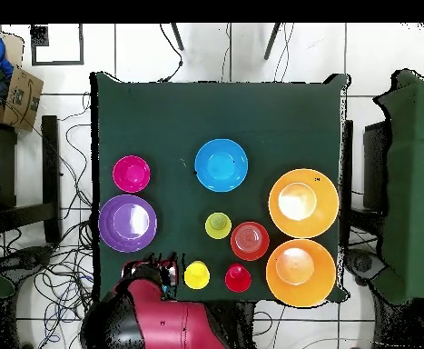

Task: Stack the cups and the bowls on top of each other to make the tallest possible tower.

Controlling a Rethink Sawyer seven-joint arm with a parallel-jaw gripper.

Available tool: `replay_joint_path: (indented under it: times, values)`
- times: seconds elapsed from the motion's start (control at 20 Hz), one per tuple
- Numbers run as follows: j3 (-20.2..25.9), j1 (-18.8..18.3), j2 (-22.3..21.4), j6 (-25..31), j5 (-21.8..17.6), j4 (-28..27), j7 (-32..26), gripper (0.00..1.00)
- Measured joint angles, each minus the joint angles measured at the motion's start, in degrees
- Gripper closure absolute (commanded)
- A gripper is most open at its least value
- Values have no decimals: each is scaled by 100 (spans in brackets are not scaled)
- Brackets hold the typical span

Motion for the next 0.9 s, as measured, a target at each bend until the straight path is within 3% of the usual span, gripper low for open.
replay_joint_path:
  times: [0.2,0.25,0.45,0.7,0.9]
  values:
    - [3,-93,-37,533,0,-45,0,0]
    - [2,-177,-47,907,-1,-62,0,0]
    - [4,-301,15,1296,-1,-93,0,0]
    - [33,-513,474,1294,0,-297,0,0]
    - [40,-576,1111,1277,-2,-780,0,0]
